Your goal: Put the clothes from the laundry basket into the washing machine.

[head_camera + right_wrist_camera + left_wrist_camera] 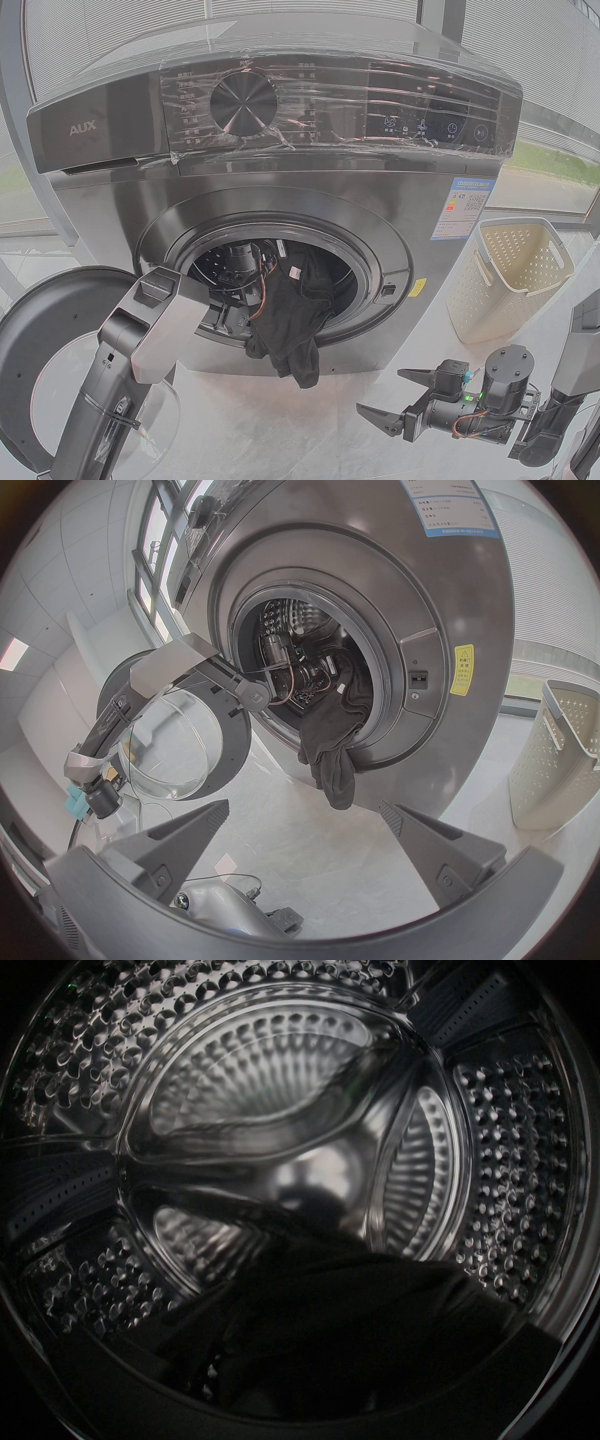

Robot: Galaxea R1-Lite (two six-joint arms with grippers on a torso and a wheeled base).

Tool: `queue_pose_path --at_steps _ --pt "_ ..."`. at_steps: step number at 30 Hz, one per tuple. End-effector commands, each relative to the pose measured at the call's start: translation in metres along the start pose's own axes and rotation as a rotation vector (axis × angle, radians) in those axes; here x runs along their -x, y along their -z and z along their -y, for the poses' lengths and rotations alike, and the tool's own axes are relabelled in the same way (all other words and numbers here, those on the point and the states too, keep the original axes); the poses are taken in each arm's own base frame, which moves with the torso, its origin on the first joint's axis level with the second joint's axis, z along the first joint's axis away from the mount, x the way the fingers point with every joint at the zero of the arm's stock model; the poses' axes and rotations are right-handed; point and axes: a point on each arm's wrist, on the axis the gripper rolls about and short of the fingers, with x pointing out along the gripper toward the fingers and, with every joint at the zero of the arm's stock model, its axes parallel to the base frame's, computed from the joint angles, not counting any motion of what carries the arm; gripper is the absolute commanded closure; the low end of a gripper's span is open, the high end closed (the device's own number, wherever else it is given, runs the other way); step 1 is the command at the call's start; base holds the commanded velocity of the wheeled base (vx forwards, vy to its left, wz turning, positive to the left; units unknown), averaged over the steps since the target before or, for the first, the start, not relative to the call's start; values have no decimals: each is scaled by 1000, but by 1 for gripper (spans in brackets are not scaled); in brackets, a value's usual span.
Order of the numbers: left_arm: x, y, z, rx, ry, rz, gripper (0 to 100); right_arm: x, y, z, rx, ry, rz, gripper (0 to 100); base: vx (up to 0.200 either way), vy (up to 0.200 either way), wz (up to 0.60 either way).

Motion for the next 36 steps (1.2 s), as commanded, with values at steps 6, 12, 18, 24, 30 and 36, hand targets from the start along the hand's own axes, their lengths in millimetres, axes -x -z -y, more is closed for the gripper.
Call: queue_pose_path --at_steps 6,12,18,24,30,36 --pt "46 -31 16 -53 76 -198 0 0 0 0 1 -2 3 0 0 0 0" --pt "86 -20 24 -101 171 -413 0 -1 -2 0 2 -2 10 0 0 0 0" --pt "96 0 22 -125 184 -476 0 0 -3 0 2 -4 13 0 0 0 0" --pt "95 26 22 -141 186 -504 0 -1 -2 -1 4 -8 9 0 0 0 0" --pt "87 52 21 -147 185 -511 0 -1 -1 -1 2 -7 6 0 0 0 0" --pt "78 65 24 -142 184 -499 0 -1 -1 -1 1 -7 6 0 0 0 0"
